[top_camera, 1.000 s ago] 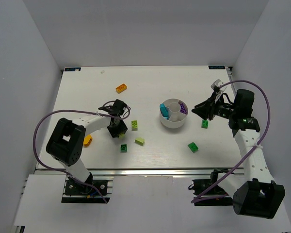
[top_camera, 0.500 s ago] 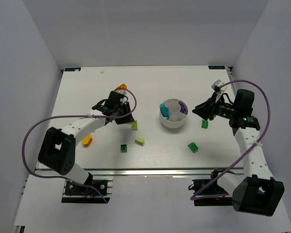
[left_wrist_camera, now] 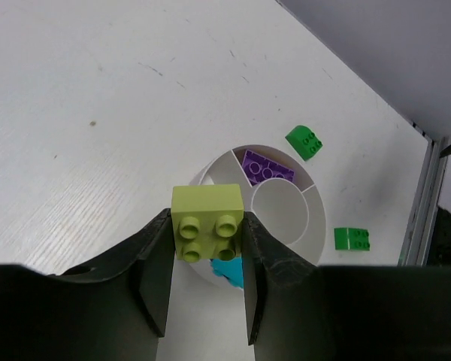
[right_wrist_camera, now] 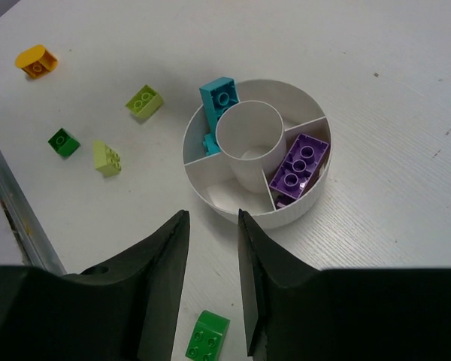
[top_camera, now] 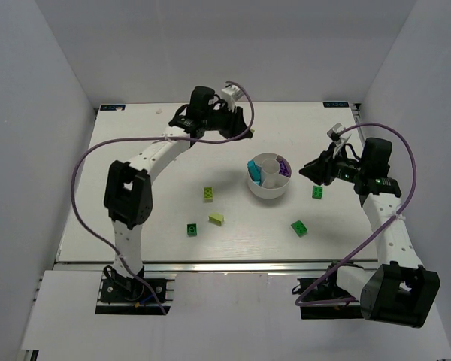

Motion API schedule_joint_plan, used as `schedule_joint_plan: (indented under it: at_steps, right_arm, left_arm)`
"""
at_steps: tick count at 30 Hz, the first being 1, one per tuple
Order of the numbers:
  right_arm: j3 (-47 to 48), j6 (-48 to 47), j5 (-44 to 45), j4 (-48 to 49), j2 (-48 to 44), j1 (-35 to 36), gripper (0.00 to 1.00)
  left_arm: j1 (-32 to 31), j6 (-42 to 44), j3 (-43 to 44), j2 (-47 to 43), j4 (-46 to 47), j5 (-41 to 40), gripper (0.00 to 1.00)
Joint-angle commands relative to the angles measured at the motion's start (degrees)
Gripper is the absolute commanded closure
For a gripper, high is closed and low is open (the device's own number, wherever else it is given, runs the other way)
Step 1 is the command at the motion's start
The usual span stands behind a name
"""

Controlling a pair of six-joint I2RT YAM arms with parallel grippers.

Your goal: Sort the legos into containers by color

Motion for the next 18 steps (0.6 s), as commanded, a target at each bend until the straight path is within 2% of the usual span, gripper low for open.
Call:
schedule_joint_plan:
  at_steps: [1, 7, 18]
  right_arm:
    - [-0.36, -0.64, 0.71, 0.8, 0.26, -0.46, 0.62]
    - [-0.44, -0.99, 0.71, 0.8, 0.61, -0.99, 0.62]
    - [-0.36, -1.35, 0.63, 0.54, 0.96, -1.6, 0.61]
  left_arm:
    - [-0.03, 4.32, 6.83, 5.27, -1.1, 9.41, 0.92]
    - [-0.03, 6.17, 7.99, 9.24, 5.05, 12.5, 0.88]
    - [-1.7, 2.21, 6.41, 12.85, 11.39, 16.9, 0.84]
